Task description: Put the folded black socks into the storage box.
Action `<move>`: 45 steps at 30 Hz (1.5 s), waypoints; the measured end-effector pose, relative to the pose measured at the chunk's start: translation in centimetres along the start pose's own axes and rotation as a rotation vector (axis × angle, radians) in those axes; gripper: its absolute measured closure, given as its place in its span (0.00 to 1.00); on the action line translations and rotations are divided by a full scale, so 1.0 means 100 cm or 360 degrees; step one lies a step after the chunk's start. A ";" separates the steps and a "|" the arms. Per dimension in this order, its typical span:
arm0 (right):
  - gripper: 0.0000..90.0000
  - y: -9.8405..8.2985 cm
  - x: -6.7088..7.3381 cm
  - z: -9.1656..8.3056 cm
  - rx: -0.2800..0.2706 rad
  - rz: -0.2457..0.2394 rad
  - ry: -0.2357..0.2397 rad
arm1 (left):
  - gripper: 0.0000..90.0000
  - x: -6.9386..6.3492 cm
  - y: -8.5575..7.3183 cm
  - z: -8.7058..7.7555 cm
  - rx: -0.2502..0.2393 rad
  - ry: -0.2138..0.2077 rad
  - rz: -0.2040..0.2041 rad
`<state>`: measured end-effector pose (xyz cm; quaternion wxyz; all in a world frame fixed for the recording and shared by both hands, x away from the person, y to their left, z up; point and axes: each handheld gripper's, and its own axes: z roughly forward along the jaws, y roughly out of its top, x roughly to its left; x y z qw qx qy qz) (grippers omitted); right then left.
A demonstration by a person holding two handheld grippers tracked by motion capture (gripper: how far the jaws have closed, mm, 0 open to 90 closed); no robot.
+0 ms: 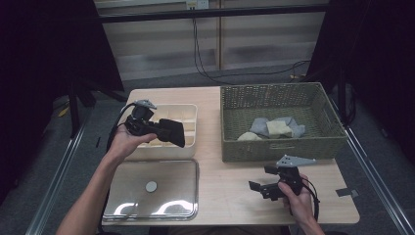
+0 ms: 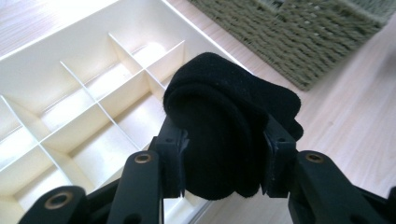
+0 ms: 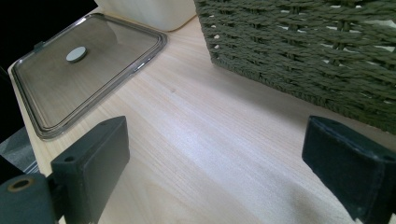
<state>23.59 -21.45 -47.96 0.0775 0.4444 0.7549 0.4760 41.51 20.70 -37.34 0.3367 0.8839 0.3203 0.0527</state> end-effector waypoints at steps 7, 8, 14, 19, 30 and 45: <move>0.08 0.000 -0.001 0.000 0.0003 0.0005 -0.0006 | 0.66 0.002 0.007 0.012 0.0101 0.0038 0.0043; 0.08 0.000 -0.001 0.000 0.0005 0.0006 -0.0007 | 0.66 0.002 0.008 0.013 0.0117 0.0028 0.0047; 0.08 0.000 -0.001 0.002 0.0019 0.0007 -0.0006 | 0.66 -0.002 0.016 0.027 0.0199 0.0068 0.0050; 0.08 0.000 -0.002 0.002 0.0019 0.0009 -0.0008 | 0.66 -0.008 0.024 0.035 0.0251 0.0058 0.0069; 0.07 0.000 -0.002 0.002 0.0018 0.0012 -0.0001 | 0.67 -0.019 0.032 0.048 0.0398 -0.0011 0.0151; 0.07 0.000 -0.001 0.003 0.0025 0.0005 0.0005 | 0.68 -0.024 0.035 0.073 0.0537 -0.0042 0.0155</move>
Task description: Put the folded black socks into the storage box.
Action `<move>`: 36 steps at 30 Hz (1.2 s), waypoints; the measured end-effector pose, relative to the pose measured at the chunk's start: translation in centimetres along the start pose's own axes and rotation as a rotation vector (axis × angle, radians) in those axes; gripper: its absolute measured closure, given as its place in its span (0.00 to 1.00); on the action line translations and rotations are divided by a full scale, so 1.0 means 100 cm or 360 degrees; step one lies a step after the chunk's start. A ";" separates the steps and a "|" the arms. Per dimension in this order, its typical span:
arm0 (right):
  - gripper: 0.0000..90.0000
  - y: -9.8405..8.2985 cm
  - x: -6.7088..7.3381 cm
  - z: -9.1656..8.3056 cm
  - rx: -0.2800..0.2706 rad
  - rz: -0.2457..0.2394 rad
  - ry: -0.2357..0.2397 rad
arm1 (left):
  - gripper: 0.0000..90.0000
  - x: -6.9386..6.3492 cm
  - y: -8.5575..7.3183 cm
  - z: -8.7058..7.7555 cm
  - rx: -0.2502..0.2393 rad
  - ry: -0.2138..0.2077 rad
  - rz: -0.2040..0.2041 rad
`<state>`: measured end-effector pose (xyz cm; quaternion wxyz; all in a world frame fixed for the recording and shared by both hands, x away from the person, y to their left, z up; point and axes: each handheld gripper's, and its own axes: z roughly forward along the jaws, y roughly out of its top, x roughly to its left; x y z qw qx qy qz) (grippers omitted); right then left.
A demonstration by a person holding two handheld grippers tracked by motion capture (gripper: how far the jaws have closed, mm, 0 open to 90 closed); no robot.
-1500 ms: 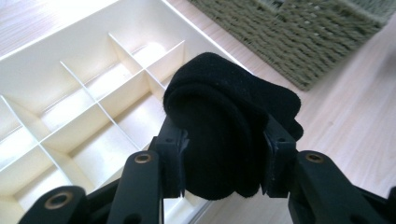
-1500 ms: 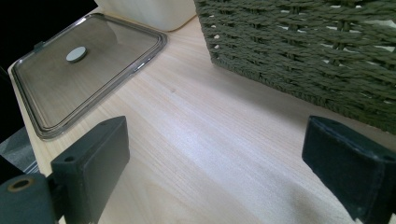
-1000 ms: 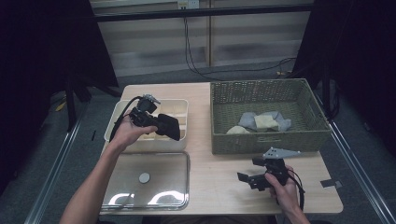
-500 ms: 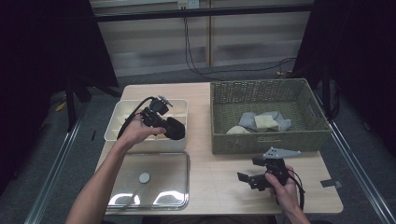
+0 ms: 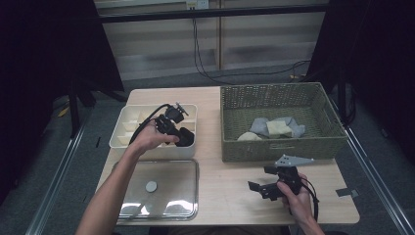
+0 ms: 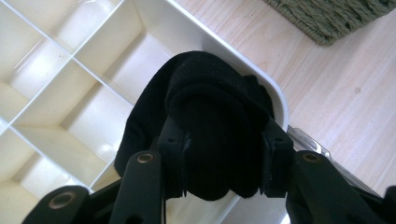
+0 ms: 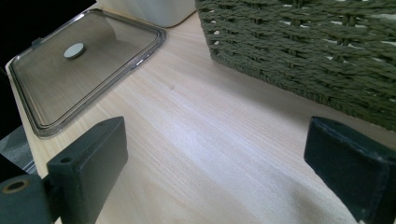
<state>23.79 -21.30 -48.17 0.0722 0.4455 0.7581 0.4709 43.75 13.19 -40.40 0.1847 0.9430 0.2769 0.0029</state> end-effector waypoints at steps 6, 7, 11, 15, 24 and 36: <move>0.06 0.000 0.001 0.001 0.0002 -0.0006 0.0005 | 0.68 0.003 0.002 0.010 0.0065 -0.0025 0.0015; 0.06 0.000 0.001 0.001 0.0002 -0.0006 0.0005 | 0.68 0.002 0.003 0.013 0.0085 -0.0023 0.0013; 0.06 0.000 0.001 0.001 0.0003 -0.0007 0.0006 | 0.68 0.001 0.004 0.021 0.0118 -0.0011 0.0031; 0.06 0.000 0.001 0.001 0.0008 -0.0005 0.0006 | 0.69 0.000 0.005 0.026 0.0143 -0.0002 0.0032; 0.06 0.000 0.002 0.001 0.0014 -0.0004 0.0005 | 0.68 0.001 0.004 0.034 0.0146 -0.0021 0.0013; 0.06 0.000 0.001 0.001 0.0013 -0.0002 0.0009 | 0.47 0.010 -0.002 0.008 -0.0017 -0.0026 -0.0011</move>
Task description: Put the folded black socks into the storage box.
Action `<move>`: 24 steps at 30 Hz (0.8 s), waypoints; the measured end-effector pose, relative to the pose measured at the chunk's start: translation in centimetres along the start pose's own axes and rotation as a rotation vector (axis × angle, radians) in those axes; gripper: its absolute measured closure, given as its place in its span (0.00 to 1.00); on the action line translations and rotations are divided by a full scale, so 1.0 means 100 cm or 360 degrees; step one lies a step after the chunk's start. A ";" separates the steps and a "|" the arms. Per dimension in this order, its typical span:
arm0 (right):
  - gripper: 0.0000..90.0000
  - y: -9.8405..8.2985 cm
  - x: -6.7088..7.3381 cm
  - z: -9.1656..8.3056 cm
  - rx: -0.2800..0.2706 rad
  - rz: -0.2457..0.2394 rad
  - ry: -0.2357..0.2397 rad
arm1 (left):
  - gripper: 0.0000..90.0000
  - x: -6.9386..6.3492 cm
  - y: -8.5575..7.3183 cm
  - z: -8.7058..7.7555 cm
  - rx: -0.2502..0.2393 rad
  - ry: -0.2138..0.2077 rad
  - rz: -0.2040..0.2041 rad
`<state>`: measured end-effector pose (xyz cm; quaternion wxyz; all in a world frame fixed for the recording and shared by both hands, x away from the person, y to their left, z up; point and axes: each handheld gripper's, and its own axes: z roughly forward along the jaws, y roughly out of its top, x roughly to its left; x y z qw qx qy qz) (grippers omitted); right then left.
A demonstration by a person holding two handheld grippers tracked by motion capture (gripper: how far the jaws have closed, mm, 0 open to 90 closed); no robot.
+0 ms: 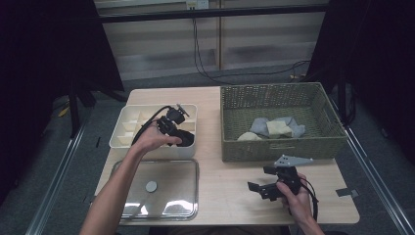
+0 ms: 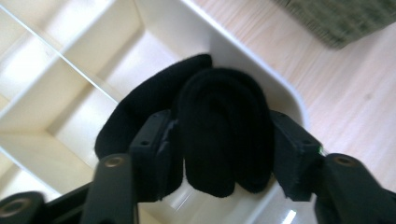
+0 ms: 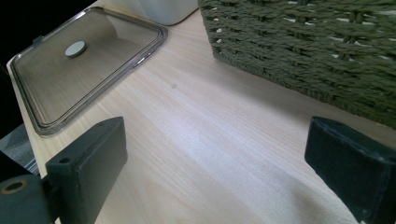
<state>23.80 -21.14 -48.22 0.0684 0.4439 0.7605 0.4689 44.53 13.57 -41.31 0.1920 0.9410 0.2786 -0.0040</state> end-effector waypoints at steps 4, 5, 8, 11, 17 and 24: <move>0.06 0.000 0.000 0.000 0.0003 0.0000 0.0001 | 0.38 0.003 -0.002 -0.004 -0.0030 0.0030 -0.0013; 0.06 0.000 0.000 0.000 0.0003 0.0003 -0.0002 | 0.36 0.004 -0.002 -0.004 -0.0034 0.0044 -0.0014; 0.06 0.000 0.000 0.000 0.0003 0.0005 -0.0002 | 0.32 0.005 -0.003 -0.005 -0.0063 0.0067 -0.0022; 0.06 0.000 0.000 0.001 0.0006 0.0011 -0.0002 | 0.28 0.007 -0.003 -0.008 -0.0082 0.0075 -0.0029; 0.06 0.000 0.000 0.001 0.0009 0.0000 0.0006 | 0.19 0.012 -0.003 -0.004 -0.0076 0.0061 -0.0049; 0.06 0.000 0.000 0.000 0.0009 0.0004 0.0003 | 0.31 0.010 -0.002 0.008 -0.0049 -0.0025 -0.0019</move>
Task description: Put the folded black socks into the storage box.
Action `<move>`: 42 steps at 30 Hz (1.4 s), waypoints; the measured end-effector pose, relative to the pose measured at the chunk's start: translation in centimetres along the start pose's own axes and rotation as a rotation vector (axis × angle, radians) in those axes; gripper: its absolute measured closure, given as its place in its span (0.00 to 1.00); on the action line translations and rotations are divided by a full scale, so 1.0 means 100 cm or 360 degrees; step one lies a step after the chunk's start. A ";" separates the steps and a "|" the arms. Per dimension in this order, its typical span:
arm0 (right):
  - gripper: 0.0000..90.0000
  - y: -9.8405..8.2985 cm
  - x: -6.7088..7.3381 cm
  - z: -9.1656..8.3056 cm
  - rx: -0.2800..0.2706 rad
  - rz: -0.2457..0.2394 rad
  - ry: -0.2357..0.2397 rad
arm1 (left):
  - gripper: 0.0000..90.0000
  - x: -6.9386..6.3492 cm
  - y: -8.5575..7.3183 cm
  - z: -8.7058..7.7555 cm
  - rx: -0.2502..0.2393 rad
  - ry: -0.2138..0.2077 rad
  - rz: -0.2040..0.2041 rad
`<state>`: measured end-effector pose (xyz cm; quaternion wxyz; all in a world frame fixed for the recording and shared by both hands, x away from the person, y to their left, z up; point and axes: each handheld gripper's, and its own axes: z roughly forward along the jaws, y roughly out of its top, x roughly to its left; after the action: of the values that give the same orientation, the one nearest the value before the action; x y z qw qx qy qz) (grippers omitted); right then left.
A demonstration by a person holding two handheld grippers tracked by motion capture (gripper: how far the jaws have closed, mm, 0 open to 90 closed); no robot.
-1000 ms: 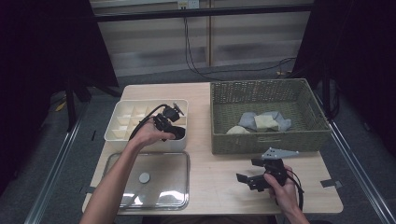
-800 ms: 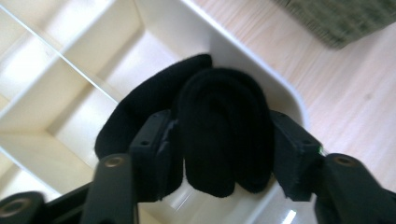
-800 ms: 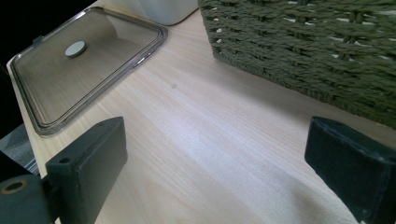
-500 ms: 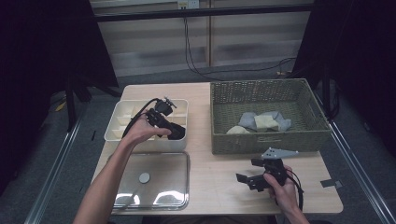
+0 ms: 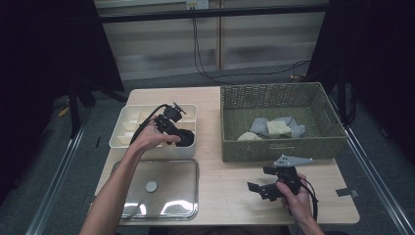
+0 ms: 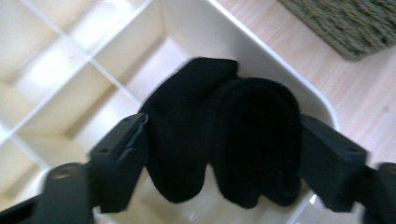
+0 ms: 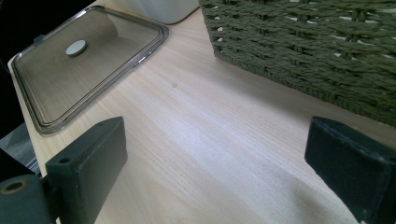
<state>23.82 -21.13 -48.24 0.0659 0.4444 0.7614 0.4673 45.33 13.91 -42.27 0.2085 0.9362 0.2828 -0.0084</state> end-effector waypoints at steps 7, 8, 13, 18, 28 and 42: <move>0.06 0.000 0.000 0.000 0.0002 0.0000 0.0001 | 0.62 -0.012 0.004 0.002 0.0032 -0.0001 0.0087; 0.06 0.000 0.000 0.000 0.0003 0.0001 0.0001 | 0.63 -0.011 0.005 0.003 0.0036 -0.0008 0.0085; 0.06 0.000 0.000 0.000 0.0005 0.0009 -0.0002 | 0.68 -0.016 0.011 0.009 0.0094 0.0003 0.0112; 0.06 0.000 0.001 0.001 0.0004 -0.0004 0.0004 | 0.71 -0.021 0.021 0.017 0.0219 0.0067 0.0116; 0.06 0.000 0.000 0.002 0.0010 -0.0003 0.0012 | 0.74 -0.014 0.025 0.029 0.0297 0.0031 0.0085; 0.06 0.001 -0.001 0.003 0.0015 0.0007 0.0008 | 0.69 -0.011 0.018 0.026 0.0225 -0.0015 0.0090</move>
<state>24.06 -20.93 -48.40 0.0609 0.4452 0.7629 0.4648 45.63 10.98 -43.84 0.1435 0.9561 0.2540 -0.0268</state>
